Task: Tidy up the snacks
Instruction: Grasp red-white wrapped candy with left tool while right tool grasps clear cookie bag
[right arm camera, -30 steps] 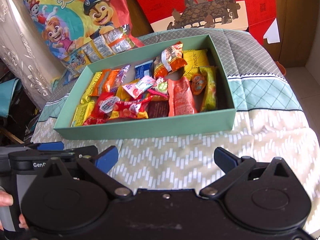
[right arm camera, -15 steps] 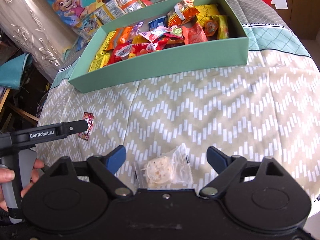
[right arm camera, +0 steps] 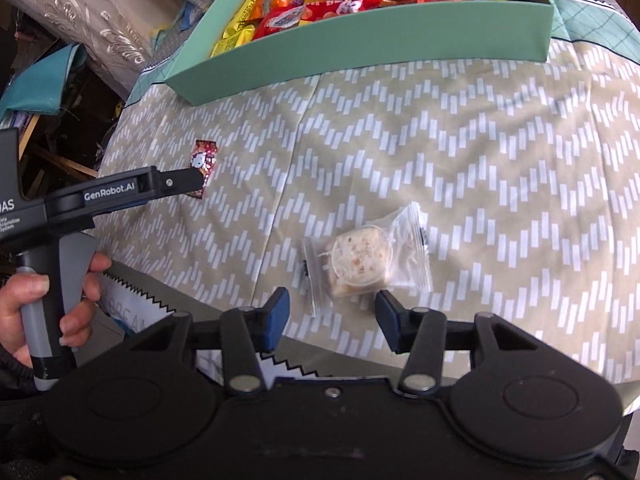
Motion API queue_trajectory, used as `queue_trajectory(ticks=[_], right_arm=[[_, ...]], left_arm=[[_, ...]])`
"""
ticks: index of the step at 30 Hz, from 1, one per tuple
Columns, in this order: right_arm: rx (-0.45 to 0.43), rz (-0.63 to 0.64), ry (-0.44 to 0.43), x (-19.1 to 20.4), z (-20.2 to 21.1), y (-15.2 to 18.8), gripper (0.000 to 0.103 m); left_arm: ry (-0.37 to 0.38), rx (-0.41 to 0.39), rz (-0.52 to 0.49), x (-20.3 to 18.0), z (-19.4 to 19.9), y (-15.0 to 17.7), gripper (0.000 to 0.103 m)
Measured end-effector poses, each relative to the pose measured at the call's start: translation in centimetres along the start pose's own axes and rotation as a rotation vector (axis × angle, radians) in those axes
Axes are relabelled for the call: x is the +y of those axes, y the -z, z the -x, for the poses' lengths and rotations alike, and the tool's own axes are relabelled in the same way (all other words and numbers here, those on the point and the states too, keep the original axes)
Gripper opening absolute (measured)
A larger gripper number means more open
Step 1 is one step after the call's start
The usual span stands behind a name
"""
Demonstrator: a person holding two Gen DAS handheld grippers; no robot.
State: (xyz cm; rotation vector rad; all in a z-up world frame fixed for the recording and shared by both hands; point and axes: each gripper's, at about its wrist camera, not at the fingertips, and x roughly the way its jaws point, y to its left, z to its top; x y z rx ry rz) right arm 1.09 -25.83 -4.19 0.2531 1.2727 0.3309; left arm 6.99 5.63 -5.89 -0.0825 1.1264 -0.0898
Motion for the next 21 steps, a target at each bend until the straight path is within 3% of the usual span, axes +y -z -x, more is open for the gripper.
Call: queue_trajectory(ticks=[7, 13, 14, 15, 17, 21], right_arm=[[-0.089, -0.055, 0.059, -0.1, -1.0, -3.1, 0.049], [-0.078, 0.095, 0.123, 2.7, -2.4, -2.9, 0.049], [-0.083, 0.127, 0.146, 3.2, -2.6, -2.6, 0.047], [-0.088, 0.154, 0.172, 3.5, -2.6, -2.3, 0.034], [-0.101, 0.218, 0.213, 4.5, -3.0, -1.8, 0.033], [-0.116, 0.204, 0.207, 4.4, -3.2, -1.9, 0.033]], left_arm=[[-0.002, 0.014, 0.019, 0.8, -0.6, -0.2, 0.103], [-0.002, 0.006, -0.004, 0.9, -0.6, 0.0, 0.103], [-0.003, 0.005, -0.004, 0.9, -0.7, 0.0, 0.103], [-0.001, 0.006, -0.003, 1.0, -0.9, 0.0, 0.103], [0.004, 0.008, -0.002, 0.9, -1.1, -0.1, 0.100], [0.012, 0.003, -0.019, 0.3, -1.4, -0.5, 0.090]])
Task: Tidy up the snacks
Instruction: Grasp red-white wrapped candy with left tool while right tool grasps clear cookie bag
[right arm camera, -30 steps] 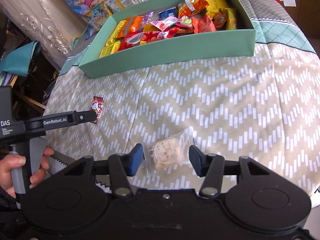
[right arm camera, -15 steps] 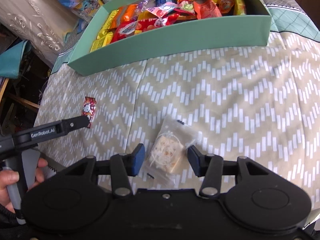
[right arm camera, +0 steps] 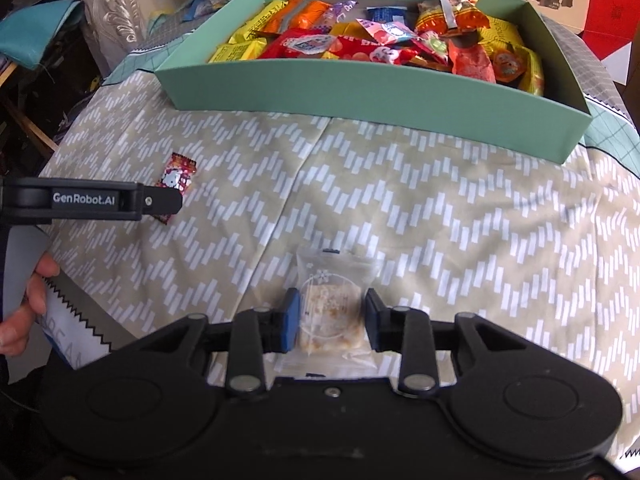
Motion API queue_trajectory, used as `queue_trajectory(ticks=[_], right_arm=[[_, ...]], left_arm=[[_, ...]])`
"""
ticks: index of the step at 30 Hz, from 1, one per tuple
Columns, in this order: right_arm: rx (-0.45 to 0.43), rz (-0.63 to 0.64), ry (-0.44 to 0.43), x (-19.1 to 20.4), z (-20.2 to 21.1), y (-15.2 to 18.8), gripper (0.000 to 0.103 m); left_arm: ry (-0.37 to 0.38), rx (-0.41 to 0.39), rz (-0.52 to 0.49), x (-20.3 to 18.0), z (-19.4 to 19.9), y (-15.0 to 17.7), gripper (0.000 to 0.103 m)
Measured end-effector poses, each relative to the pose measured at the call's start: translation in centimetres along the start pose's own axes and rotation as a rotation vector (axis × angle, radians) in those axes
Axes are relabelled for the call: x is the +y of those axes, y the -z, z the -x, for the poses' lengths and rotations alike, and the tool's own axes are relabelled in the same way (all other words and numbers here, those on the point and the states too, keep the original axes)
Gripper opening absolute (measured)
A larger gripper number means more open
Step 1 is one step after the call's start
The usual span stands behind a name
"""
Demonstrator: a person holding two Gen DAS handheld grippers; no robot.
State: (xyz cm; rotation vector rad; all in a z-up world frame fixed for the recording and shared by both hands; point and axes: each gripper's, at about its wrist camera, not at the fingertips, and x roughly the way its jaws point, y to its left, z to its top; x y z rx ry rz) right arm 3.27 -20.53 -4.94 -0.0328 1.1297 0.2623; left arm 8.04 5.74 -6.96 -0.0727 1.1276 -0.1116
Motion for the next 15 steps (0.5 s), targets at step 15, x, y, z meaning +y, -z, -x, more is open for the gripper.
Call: queue_trajectory(ticks=[15], right_arm=[[-0.043, -0.009, 0.015, -0.3, -0.1, 0.3, 0.032]], left_arm=[[0.009, -0.011, -0.103, -2.5, 0.1, 0.1, 0.059]])
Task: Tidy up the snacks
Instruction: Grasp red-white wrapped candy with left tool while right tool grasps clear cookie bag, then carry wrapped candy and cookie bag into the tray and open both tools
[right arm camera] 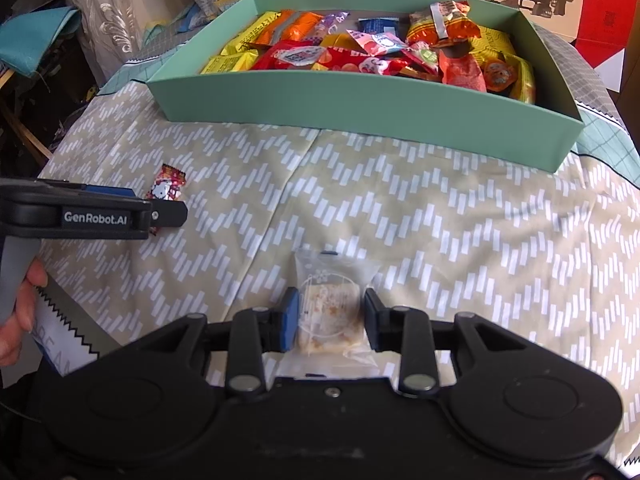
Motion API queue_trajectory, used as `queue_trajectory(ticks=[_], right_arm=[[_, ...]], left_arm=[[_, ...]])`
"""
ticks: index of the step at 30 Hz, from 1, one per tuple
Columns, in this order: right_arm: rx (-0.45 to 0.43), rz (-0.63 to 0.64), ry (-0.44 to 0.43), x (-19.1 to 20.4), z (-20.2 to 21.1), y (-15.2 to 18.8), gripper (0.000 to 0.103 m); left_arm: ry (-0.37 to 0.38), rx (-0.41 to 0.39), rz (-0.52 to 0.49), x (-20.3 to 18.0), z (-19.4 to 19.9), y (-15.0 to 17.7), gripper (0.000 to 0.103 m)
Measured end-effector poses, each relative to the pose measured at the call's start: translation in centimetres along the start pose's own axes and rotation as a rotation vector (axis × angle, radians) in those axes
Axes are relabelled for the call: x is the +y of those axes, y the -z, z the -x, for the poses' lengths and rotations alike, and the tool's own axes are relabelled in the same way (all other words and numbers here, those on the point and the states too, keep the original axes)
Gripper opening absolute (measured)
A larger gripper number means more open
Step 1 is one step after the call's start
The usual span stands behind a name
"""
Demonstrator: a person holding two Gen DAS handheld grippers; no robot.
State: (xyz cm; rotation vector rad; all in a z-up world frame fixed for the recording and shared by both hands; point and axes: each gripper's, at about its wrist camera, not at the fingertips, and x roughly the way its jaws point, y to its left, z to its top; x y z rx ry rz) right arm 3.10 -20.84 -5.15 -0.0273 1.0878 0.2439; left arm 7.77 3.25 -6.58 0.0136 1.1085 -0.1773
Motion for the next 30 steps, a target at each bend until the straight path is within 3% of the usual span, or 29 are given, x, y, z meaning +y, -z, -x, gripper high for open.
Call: queue_trajectory(ticks=[3, 5, 13, 20, 25, 30], right_arm=[[-0.008, -0.017, -0.007, -0.1, 0.1, 0.1, 0.032], [-0.015, -0.027, -0.010, -0.1, 0.3, 0.1, 0.032], [-0.031, -0.056, -0.004, -0.8, 0.3, 0.1, 0.032], [-0.024, -0.032, 0.009, -0.8, 0.5, 0.5, 0.033], [-0.037, -0.034, -0.007, -0.9, 0.8, 0.8, 0.032], [-0.058, -0.088, -0.040, -2.2, 1.6, -0.4, 0.032]], left_arm=[[0.002, -0.010, -0.037, -0.6, 0.2, 0.1, 0.031], [0.010, -0.017, -0.033, -0.5, 0.4, 0.2, 0.022], [0.016, -0.008, -0.011, -0.1, 0.3, 0.2, 0.022], [-0.026, -0.004, -0.072, -1.3, 0.0, 0.0, 0.030], [-0.040, -0.030, -0.083, -1.6, 0.4, 0.0, 0.020], [0.023, -0.038, -0.067, -1.1, 1.9, -1.2, 0.019]])
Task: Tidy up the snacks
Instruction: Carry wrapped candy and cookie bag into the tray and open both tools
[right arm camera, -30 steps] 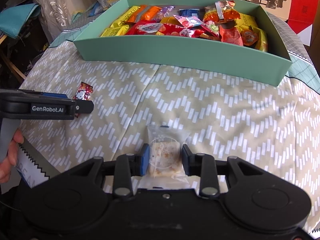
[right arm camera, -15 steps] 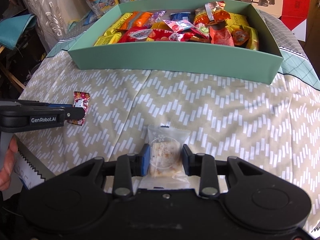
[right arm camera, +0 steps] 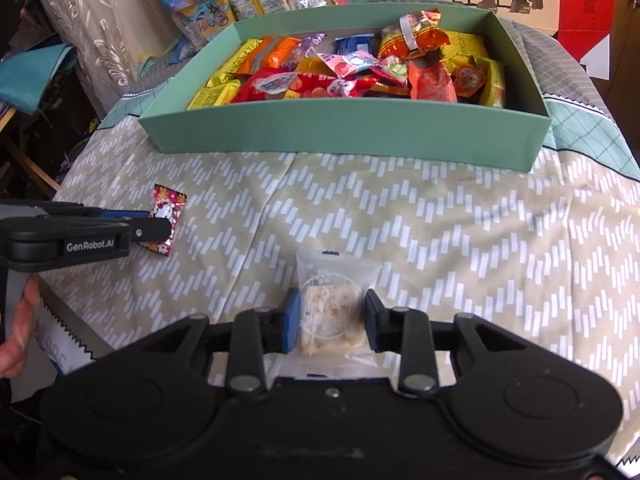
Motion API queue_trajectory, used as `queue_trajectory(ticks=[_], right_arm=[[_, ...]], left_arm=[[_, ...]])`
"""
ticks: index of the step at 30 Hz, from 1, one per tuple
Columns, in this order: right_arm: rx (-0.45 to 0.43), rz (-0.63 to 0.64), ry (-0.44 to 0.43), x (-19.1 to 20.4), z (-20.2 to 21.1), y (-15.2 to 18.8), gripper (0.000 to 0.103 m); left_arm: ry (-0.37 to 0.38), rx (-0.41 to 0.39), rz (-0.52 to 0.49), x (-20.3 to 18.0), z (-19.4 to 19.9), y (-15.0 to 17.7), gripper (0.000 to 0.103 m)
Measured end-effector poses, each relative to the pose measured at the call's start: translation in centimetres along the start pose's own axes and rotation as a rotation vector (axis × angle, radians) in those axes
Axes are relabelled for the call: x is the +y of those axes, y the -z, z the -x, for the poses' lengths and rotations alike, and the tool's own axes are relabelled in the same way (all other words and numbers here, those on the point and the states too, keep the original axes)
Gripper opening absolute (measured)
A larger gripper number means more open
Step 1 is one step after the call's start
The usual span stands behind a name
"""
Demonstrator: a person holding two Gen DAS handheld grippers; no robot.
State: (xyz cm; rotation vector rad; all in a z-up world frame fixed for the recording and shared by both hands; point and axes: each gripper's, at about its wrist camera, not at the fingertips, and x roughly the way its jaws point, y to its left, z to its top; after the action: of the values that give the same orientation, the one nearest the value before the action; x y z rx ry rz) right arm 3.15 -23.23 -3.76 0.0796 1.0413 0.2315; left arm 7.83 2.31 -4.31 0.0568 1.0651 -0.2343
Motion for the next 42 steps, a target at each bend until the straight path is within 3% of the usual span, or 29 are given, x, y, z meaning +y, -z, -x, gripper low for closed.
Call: queue_trajectory(ticks=[5, 11, 15, 24, 36, 37, 38, 39, 40, 42], right_arm=[[-0.057, -0.034, -0.043, -0.8, 1.5, -2.6, 0.032], [-0.125, -0.063, -0.071, -1.8, 2.1, -7.4, 0.032], [-0.163, -0.097, -0.084, -3.0, 1.2, -11.6, 0.032], [-0.160, -0.167, -0.105, -5.3, -4.0, -20.1, 0.032], [-0.145, -0.198, -0.103, -7.0, -10.7, -26.3, 0.032], [-0.150, -0.200, -0.106, -7.0, -11.0, -26.6, 0.034], [-0.155, -0.201, -0.101, -7.1, -11.2, -26.8, 0.035], [-0.159, -0.200, -0.100, -7.0, -11.3, -27.0, 0.043], [-0.161, -0.197, -0.103, -7.0, -11.3, -26.9, 0.058], [-0.173, -0.189, -0.096, -6.9, -11.2, -26.7, 0.081]], left_arm=[[0.044, -0.051, 0.022, 0.4, 2.1, -2.4, 0.019], [0.047, -0.109, 0.007, 0.2, 2.5, -7.6, 0.019], [0.060, -0.103, 0.008, -0.4, 0.6, -11.9, 0.019], [0.069, -0.063, 0.005, -2.3, -5.5, -19.0, 0.019], [0.055, -0.002, 0.036, -3.0, -12.0, -22.6, 0.021], [0.047, 0.000, 0.044, -3.0, -12.3, -22.7, 0.026], [0.036, 0.001, 0.049, -3.0, -12.5, -22.7, 0.043], [0.024, -0.003, 0.047, -3.0, -12.6, -22.7, 0.053], [0.008, -0.014, 0.039, -3.1, -12.5, -22.6, 0.068], [-0.020, -0.031, 0.015, -3.3, -12.4, -22.4, 0.077]])
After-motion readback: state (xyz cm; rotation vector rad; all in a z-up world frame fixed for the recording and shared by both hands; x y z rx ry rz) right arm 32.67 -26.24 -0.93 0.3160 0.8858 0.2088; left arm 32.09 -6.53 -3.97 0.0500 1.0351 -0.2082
